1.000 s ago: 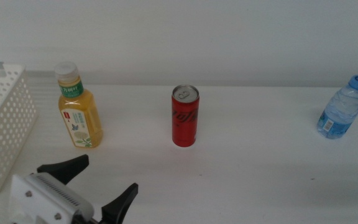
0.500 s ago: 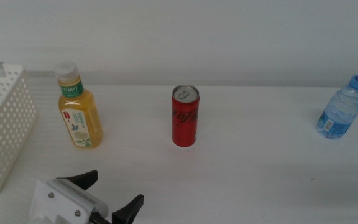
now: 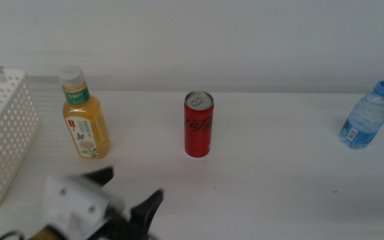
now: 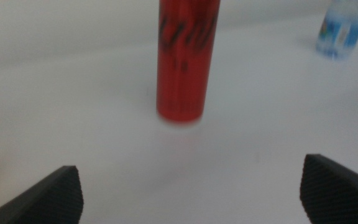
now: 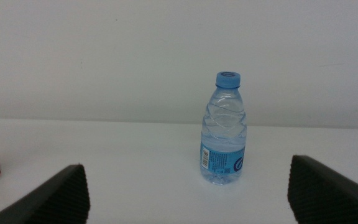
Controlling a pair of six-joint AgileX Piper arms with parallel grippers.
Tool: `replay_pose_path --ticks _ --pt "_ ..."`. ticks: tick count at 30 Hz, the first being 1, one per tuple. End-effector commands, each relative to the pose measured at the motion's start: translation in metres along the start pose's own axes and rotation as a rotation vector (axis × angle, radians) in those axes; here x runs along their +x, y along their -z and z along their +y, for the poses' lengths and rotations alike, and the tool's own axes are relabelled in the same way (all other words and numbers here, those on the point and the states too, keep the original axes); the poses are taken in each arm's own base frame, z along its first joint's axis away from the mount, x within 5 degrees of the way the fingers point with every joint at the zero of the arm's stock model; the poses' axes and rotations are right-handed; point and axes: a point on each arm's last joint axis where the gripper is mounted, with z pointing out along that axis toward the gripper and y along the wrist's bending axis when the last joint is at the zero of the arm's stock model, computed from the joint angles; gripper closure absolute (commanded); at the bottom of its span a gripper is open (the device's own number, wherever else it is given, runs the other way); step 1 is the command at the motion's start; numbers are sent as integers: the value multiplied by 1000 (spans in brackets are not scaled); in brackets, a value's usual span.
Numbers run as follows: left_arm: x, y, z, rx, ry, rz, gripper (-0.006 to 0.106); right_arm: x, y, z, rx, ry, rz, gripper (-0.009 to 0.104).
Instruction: Use arms to grab the bottles and put them into the dustbin to the left of the table.
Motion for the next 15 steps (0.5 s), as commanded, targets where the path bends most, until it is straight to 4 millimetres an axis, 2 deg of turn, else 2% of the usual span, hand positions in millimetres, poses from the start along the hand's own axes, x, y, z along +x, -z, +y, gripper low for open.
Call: replay_pose_path --ticks 1,5,15 --pt "-8 -14 -4 11 -7 -9 7 13 0 0 6 11 5 10" --pt "-20 -51 -8 25 -45 68 7 13 0 0 6 11 5 10" --pt "-26 -122 -13 58 -31 -14 7 13 0 0 6 11 5 10"
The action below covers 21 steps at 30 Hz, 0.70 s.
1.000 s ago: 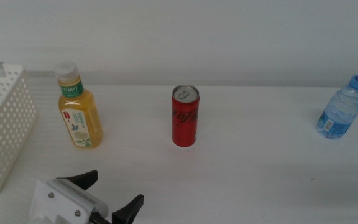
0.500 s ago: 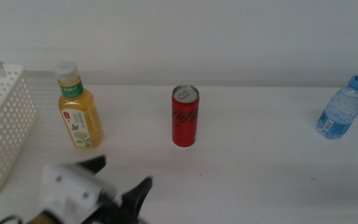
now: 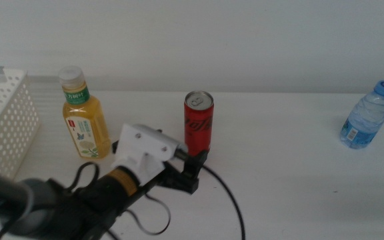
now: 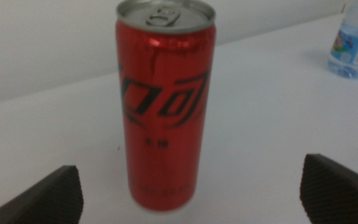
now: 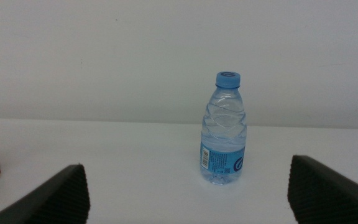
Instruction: Use arms to grab the bottles and put them into the dustbin to the left of the table.
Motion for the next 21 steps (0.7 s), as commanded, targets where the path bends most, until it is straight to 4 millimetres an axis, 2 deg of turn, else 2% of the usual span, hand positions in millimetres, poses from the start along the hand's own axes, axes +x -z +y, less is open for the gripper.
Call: replay_pose_path --ticks 1,9,21 --pt "-2 -13 -3 17 5 -34 7 13 0 0 6 11 5 10" --pt "-2 -49 -3 17 8 -44 7 13 0 0 6 11 5 10" --pt "11 -82 0 13 11 -39 7 13 0 0 6 11 5 10"
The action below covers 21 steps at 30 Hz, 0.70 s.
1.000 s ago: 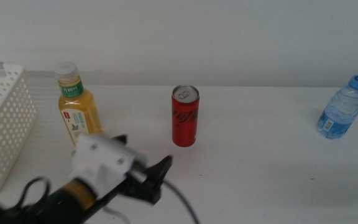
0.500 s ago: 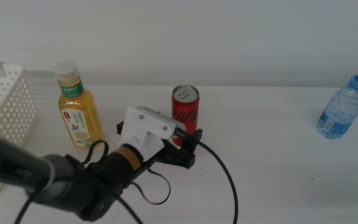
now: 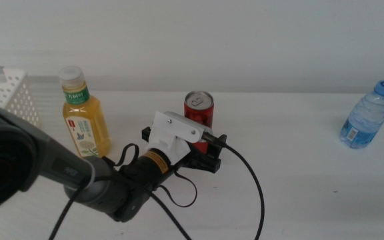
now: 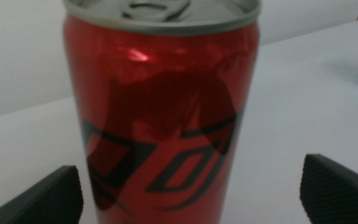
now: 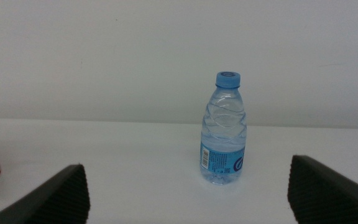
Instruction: Use arms to grab the bottles and put them into the dustbin to the left of the table.
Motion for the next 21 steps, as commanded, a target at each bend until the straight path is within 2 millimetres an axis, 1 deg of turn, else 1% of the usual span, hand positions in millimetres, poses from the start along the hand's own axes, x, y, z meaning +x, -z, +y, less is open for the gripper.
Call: replay_pose_path --ticks 1,12,18,21 --pt "1 -6 -3 5 13 -12 7 13 0 0 6 11 5 10" --pt "-1 -36 -3 9 10 -35 7 13 0 0 6 11 5 10" --pt "-1 -45 -2 3 9 -23 7 13 0 0 6 11 5 10" --pt "0 -48 -2 1 9 -8 10 13 0 0 6 11 5 10"
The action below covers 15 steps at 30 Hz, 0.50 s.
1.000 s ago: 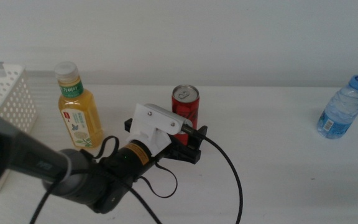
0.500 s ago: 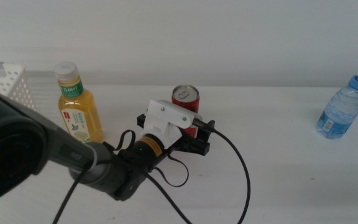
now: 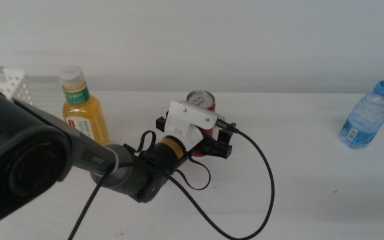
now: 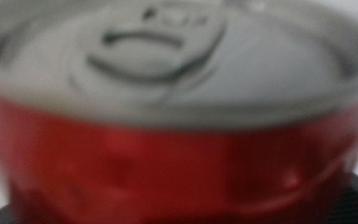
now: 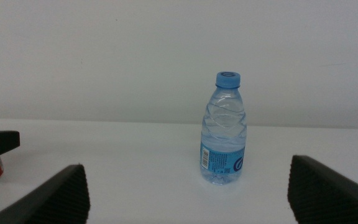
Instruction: Use arms to grab the bottles and put them into the dustbin to the left of the table.
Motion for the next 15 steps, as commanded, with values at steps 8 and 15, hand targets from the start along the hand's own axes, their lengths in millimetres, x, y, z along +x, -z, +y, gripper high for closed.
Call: replay_pose_path --ticks 8,15 --pt "4 -4 -3 -8 17 36 70 13 0 0 6 11 5 10" --pt "-32 37 -7 -21 -38 111 102 13 0 0 6 11 5 10"
